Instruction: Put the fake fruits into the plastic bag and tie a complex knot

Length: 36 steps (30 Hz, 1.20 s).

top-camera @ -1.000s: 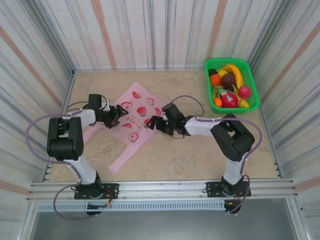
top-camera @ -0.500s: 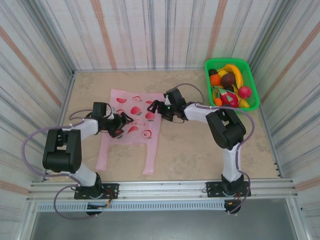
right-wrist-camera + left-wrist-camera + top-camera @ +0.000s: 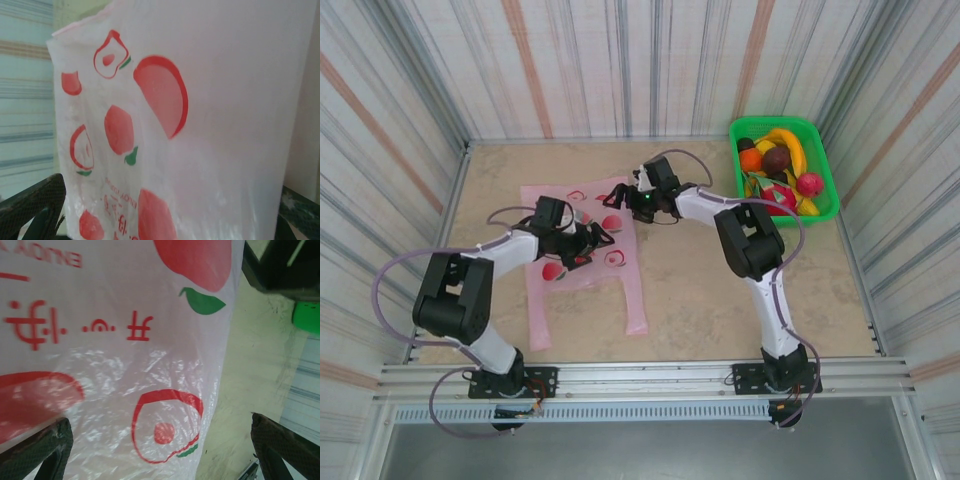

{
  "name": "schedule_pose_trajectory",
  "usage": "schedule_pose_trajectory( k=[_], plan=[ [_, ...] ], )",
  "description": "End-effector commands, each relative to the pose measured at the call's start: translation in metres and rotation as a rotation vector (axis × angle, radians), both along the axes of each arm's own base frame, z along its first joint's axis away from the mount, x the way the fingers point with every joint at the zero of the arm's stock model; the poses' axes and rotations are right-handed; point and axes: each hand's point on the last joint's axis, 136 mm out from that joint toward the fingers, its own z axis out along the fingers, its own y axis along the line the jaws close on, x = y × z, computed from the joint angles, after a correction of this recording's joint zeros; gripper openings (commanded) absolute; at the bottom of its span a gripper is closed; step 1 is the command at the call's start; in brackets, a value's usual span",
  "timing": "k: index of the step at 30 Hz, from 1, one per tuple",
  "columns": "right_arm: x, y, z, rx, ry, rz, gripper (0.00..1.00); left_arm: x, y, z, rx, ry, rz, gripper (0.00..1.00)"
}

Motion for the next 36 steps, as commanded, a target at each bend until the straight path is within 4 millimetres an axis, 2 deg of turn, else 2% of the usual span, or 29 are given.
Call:
schedule_pose_trajectory(
  k=[1, 7, 8, 11, 14, 17, 22, 25, 28, 31, 35, 36],
  plan=[
    [0.007, 0.005, -0.006, -0.002, -0.01, 0.049, 0.99, 0.004, -0.015, 0.0, -0.004, 0.011, -0.011, 0.95],
    [0.027, 0.008, -0.023, 0.009, 0.001, 0.041, 0.99, 0.01, -0.056, -0.004, -0.037, 0.018, -0.064, 0.95],
    [0.034, 0.01, -0.018, 0.016, -0.016, 0.04, 0.99, 0.012, -0.063, -0.004, -0.041, 0.021, -0.075, 0.95],
    [0.043, 0.01, -0.023, 0.011, -0.019, 0.035, 0.99, 0.017, -0.083, -0.003, -0.058, 0.018, -0.103, 0.94],
    [0.05, 0.007, -0.022, 0.01, -0.029, 0.03, 0.99, 0.028, -0.103, 0.007, -0.1, -0.013, -0.117, 0.94],
    [0.053, 0.003, -0.014, 0.011, -0.043, 0.026, 0.99, 0.035, -0.112, 0.021, -0.126, -0.044, -0.138, 0.94],
    [0.059, -0.011, 0.01, -0.004, -0.09, 0.024, 0.99, 0.034, -0.091, 0.05, -0.021, -0.162, -0.164, 0.94],
    [0.066, -0.025, 0.032, -0.007, -0.113, -0.001, 0.99, 0.026, -0.068, 0.073, 0.12, -0.257, -0.207, 0.94],
    [0.069, -0.042, 0.051, -0.024, -0.127, -0.023, 0.99, 0.012, -0.038, 0.088, 0.302, -0.333, -0.248, 0.93],
    [0.066, -0.059, 0.066, -0.048, -0.138, -0.041, 0.99, -0.005, -0.013, 0.095, 0.489, -0.402, -0.309, 0.93],
    [0.059, -0.086, 0.082, -0.088, -0.138, -0.073, 0.99, -0.029, -0.002, 0.089, 0.698, -0.456, -0.439, 0.92],
    [0.052, -0.094, 0.078, -0.111, -0.129, -0.084, 0.99, -0.034, -0.003, 0.085, 0.745, -0.465, -0.478, 0.93]
  ],
)
